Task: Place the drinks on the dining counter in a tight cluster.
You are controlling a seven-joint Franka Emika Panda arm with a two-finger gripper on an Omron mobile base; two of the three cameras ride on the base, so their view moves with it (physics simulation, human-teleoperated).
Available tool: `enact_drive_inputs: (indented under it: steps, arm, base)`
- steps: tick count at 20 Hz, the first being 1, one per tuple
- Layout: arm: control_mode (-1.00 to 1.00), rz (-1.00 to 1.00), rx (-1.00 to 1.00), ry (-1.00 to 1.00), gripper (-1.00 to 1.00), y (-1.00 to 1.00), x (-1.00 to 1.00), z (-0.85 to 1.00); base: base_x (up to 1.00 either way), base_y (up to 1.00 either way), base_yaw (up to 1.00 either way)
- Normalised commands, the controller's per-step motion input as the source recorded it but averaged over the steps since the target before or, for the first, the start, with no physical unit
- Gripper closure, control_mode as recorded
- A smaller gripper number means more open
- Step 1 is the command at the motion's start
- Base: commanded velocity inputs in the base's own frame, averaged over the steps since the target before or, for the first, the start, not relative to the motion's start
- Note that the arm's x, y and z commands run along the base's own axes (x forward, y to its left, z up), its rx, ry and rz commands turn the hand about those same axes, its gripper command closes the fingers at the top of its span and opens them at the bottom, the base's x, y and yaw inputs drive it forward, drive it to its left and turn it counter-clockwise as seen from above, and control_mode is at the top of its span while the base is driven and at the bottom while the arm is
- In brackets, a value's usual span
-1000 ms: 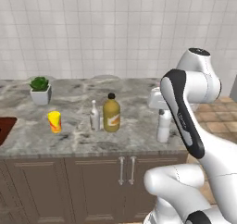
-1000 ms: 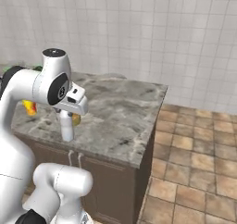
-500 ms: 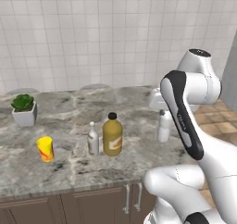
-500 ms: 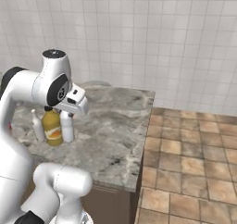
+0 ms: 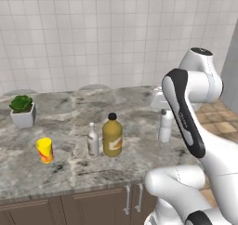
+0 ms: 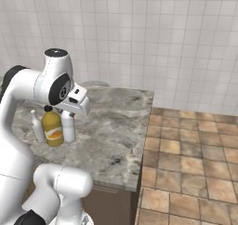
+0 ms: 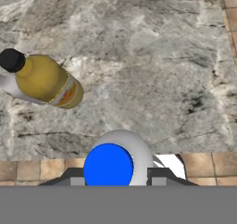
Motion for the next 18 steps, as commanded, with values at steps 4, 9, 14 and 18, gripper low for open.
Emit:
enact_drive_inputs:
  steps: [4,9,14,18]
  arm:
    - [1.00,0.00,0.00,0.00,1.00,0.00,0.00,0.00]
    - [-1.00,0.00,0.00,0.00,1.00,0.00,0.00,-0.04]
    - [-1.00,0.04,0.00,0.00,1.00,0.11,0.26,-0.38]
    - [-1.00,0.19,0.00,0.00,1.00,0.26,0.52,-0.64]
  base:
    - [0.00,0.00,0.00]
    - [0.00,0.00,0.00]
    - [0.00,0.00,0.00]
    - [0.00,0.00,0.00]
